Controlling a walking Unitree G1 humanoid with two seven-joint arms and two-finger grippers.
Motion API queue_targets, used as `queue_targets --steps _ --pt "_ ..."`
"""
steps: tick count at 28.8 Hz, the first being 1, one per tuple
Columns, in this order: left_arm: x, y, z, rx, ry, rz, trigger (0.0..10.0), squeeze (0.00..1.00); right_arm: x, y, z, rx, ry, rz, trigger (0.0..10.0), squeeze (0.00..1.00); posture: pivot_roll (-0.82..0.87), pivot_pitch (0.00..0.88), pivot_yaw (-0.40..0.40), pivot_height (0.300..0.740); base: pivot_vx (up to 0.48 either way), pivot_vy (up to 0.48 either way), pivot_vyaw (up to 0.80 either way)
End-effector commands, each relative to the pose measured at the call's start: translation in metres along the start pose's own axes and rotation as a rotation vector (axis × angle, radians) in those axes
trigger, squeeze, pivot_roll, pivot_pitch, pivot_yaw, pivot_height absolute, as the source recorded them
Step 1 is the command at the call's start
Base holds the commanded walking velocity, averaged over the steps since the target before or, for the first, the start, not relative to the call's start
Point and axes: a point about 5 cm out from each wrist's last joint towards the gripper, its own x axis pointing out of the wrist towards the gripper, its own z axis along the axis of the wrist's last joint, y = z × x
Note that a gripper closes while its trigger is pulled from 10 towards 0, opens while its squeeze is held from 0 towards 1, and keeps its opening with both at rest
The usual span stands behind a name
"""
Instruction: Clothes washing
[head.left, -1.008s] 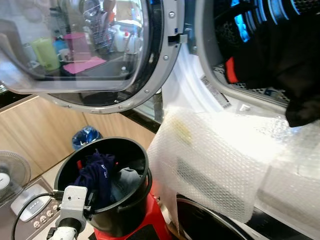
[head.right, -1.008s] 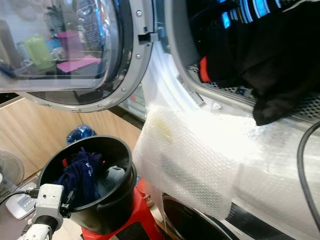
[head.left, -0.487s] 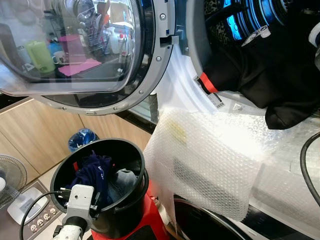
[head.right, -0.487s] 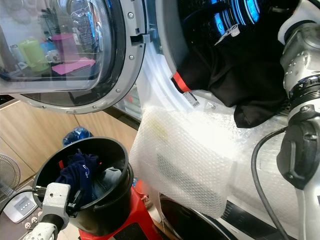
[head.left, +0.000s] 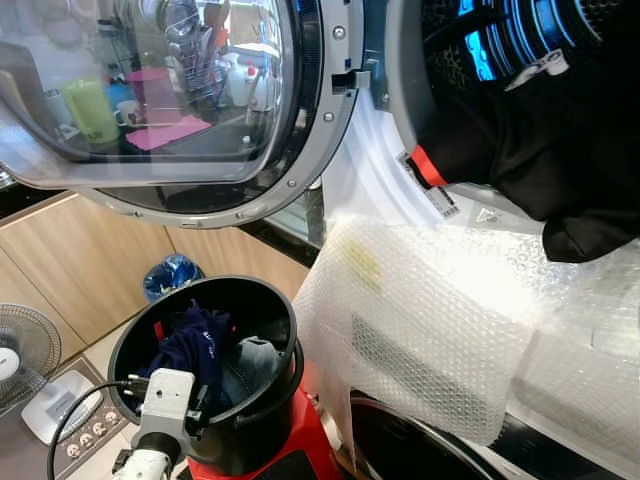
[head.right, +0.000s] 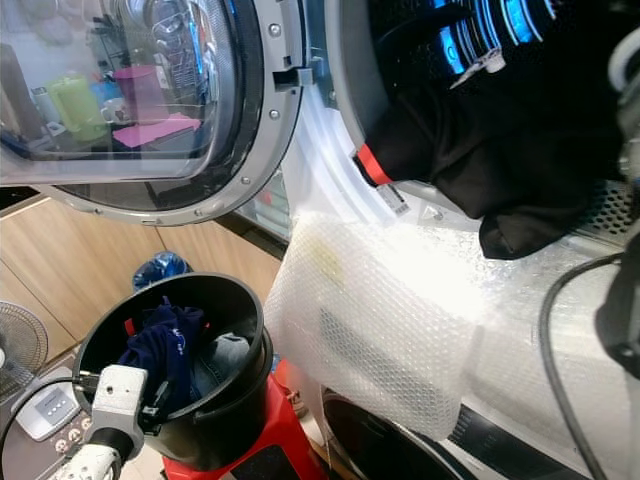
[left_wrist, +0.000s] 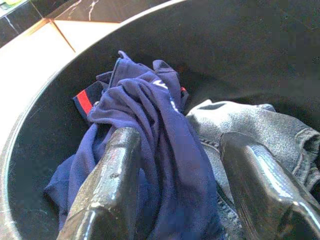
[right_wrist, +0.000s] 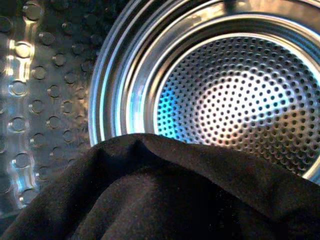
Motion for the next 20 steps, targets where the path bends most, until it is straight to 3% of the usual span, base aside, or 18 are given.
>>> queue_targets --steps 1,4,14,20 --pt "-0.004 -0.004 -0.01 0.011 0.052 -0.027 10.0 0.0 0.0 0.003 0.009 0.0 -0.033 0.04 10.0 1.0 0.01 0.035 0.09 0.74 0.0 0.0 0.0" --pt "-0.005 -0.005 -0.01 0.015 0.051 -0.033 10.0 0.0 -0.001 0.002 0.009 0.014 -0.042 0.056 10.0 1.0 0.02 0.042 0.095 0.74 0.0 0.0 0.0" --pt "-0.007 0.0 -0.008 0.039 0.056 -0.053 10.0 0.0 -0.016 -0.051 0.048 0.13 -0.211 -0.162 10.0 1.0 0.02 0.065 0.117 0.74 0.0 0.0 0.0" --pt "-0.007 -0.002 -0.008 0.042 0.06 -0.07 10.0 0.0 -0.014 -0.046 0.029 -0.015 -0.139 -0.086 10.0 1.0 0.01 0.066 0.123 0.74 0.0 0.0 0.0"
